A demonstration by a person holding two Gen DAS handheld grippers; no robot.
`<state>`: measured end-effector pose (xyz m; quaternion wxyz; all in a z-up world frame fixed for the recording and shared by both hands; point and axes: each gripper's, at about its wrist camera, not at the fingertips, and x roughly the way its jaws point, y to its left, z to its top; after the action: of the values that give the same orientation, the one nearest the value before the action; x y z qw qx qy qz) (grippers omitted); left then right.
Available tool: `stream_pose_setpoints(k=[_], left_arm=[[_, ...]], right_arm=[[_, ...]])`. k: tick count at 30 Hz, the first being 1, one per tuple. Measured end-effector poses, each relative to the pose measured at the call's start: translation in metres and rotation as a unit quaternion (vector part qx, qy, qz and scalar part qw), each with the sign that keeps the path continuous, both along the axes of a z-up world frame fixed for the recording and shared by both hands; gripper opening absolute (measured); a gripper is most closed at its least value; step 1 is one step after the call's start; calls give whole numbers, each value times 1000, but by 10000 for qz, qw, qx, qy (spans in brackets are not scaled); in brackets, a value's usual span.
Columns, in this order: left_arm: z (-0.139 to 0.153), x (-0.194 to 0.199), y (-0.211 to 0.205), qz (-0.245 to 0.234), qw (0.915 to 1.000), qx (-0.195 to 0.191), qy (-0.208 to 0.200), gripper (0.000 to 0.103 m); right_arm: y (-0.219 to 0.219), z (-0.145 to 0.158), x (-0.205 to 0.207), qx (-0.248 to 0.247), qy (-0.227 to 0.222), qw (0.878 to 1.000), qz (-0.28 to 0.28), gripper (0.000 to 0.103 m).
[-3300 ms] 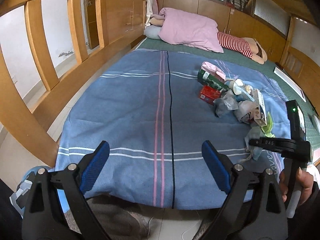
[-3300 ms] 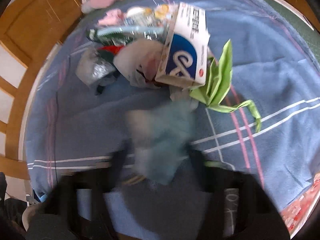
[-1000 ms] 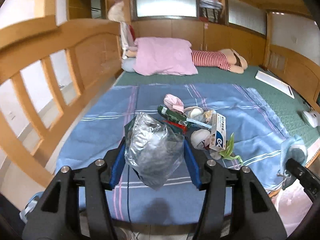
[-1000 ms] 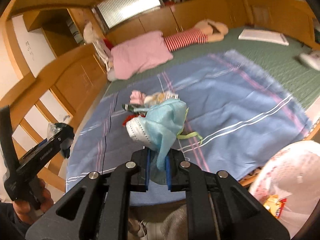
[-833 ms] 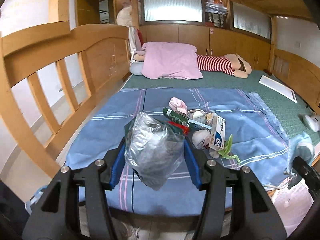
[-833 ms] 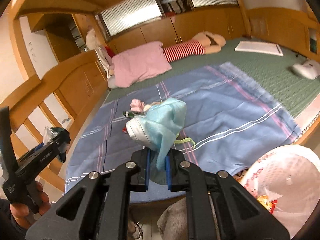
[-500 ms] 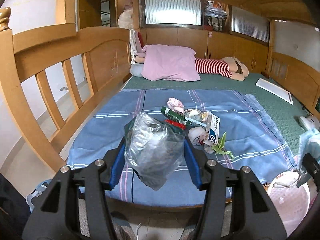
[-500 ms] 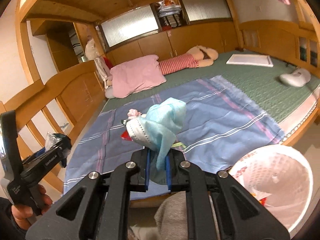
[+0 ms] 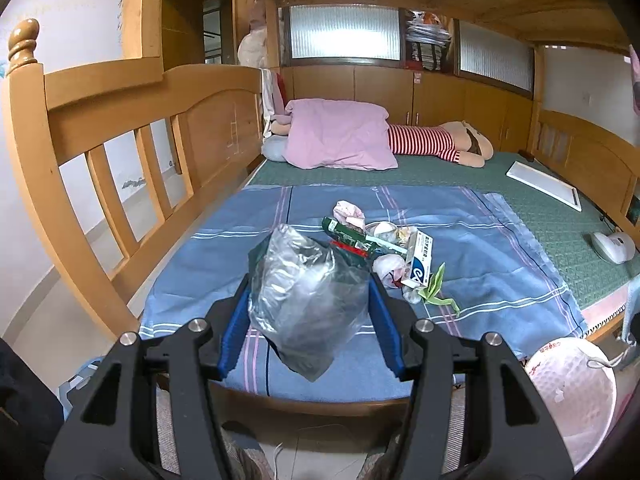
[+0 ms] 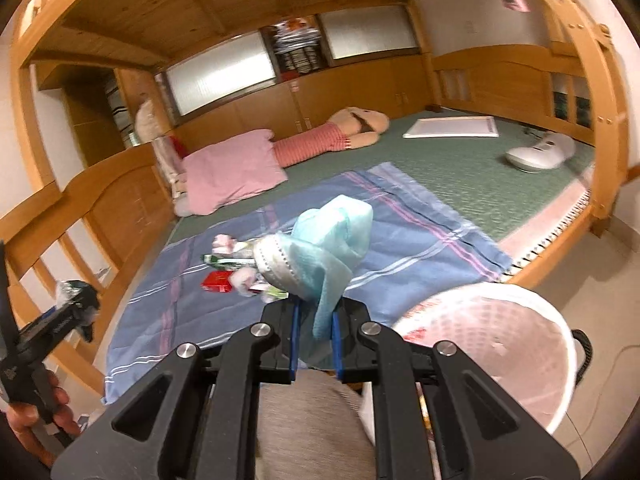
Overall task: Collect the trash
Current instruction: 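Carry the mask and plastic bag over the white bin and release both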
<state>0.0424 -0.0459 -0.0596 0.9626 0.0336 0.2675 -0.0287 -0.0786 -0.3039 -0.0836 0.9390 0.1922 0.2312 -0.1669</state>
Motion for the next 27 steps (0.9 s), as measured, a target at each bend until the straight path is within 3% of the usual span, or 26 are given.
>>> stream_pose_setpoints(k=[11, 21, 23, 25, 27], left_arm=[[-3, -5, -5, -71, 10000, 38, 4, 56], [-6, -3, -9, -175, 9998, 84, 25, 57], [-8, -3, -13, -227, 9997, 101, 34, 56], [-9, -2, -18, -305, 9994, 129, 49, 57], [-12, -3, -28, -409, 9990, 158, 84, 57]], right_arm=[[-40, -26, -31, 92, 302, 9966, -756, 14], [-85, -78, -26, 456, 1042, 9838, -1387, 17], [-93, -91, -25, 643, 1224, 9806, -1386, 29], [-96, -97, -27, 754, 1312, 9786, -1395, 63], [-98, -98, -33, 735, 1258, 9779, -1497, 78]])
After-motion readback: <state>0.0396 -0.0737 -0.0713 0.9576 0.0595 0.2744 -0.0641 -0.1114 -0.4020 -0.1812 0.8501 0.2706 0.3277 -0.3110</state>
